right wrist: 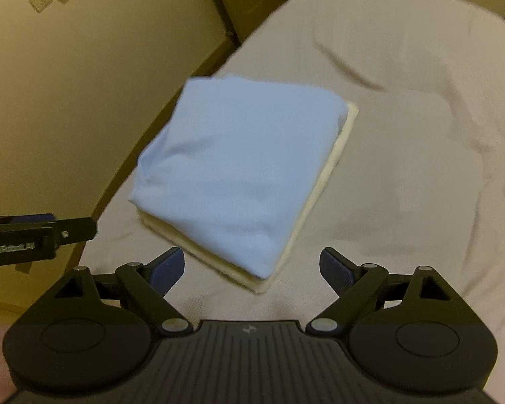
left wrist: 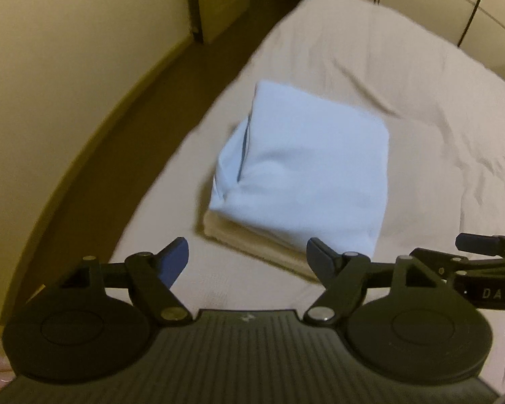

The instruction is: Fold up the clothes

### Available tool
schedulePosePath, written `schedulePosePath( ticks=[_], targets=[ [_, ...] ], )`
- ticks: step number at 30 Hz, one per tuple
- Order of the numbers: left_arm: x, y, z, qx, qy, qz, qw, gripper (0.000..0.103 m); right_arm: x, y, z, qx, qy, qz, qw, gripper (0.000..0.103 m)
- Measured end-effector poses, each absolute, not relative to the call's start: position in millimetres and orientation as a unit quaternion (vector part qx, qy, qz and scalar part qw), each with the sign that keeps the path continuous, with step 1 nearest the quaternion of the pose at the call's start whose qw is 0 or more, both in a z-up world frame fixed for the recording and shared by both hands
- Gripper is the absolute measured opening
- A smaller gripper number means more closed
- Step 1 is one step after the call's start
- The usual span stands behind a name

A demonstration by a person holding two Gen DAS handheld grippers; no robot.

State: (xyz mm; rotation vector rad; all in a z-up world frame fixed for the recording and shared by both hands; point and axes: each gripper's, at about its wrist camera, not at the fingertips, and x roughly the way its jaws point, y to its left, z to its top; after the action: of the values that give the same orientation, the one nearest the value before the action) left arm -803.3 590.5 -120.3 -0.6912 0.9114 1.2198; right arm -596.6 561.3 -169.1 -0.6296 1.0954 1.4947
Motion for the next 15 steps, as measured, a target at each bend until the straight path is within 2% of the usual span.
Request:
schedulePosePath(
  ticks=[6,15],
  targets=[
    [-791,555,-77,-0.291,0.370,0.587,0.658,0.086,-588,540,-130,-0.273,0.417,0.655,0.568,0.090],
    [-761,493,-29,-0.264,0.327,0.632,0.651,0.095,-561,501,-89,-0.259,0.383,0.698,0.547,0.090]
  ],
)
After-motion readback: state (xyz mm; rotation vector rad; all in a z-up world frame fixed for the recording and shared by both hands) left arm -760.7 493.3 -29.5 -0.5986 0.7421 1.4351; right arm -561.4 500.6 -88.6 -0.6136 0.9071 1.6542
